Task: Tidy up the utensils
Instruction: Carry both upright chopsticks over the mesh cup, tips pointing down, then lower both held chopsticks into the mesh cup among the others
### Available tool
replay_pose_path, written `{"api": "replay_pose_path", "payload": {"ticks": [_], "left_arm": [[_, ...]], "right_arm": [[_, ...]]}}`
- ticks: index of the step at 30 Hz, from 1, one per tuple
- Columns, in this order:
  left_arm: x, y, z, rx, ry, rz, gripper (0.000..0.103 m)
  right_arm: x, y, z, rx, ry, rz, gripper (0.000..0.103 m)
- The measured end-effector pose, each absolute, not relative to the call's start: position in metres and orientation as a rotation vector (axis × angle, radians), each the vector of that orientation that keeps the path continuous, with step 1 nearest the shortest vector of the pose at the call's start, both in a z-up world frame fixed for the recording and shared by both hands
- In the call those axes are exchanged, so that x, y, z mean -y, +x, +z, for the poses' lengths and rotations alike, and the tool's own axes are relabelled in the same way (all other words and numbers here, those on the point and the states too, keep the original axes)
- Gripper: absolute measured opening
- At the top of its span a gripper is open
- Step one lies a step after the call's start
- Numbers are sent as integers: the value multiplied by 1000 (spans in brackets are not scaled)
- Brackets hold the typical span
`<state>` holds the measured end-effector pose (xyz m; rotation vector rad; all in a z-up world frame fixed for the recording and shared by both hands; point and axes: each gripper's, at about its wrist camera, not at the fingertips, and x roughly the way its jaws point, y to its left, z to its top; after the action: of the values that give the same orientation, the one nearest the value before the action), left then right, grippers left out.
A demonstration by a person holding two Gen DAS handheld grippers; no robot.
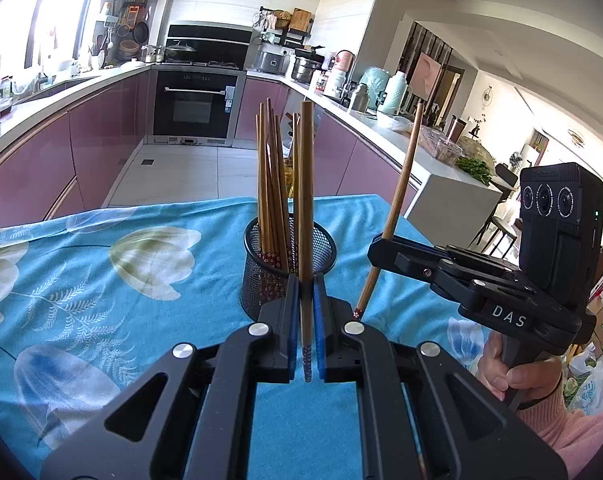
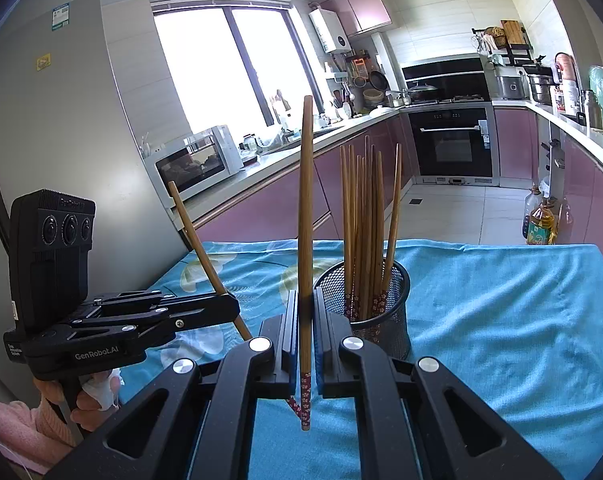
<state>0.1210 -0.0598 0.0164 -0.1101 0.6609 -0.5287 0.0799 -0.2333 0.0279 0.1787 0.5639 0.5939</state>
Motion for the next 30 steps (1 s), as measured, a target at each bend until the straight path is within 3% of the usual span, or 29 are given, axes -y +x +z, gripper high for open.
{"api": "replay_pose_path", "payload": {"ticks": [30], "left_arm": [[57, 122, 45, -596, -107, -536, 7]], "right_arm": [[234, 90, 56, -499, 156, 601, 6]]}}
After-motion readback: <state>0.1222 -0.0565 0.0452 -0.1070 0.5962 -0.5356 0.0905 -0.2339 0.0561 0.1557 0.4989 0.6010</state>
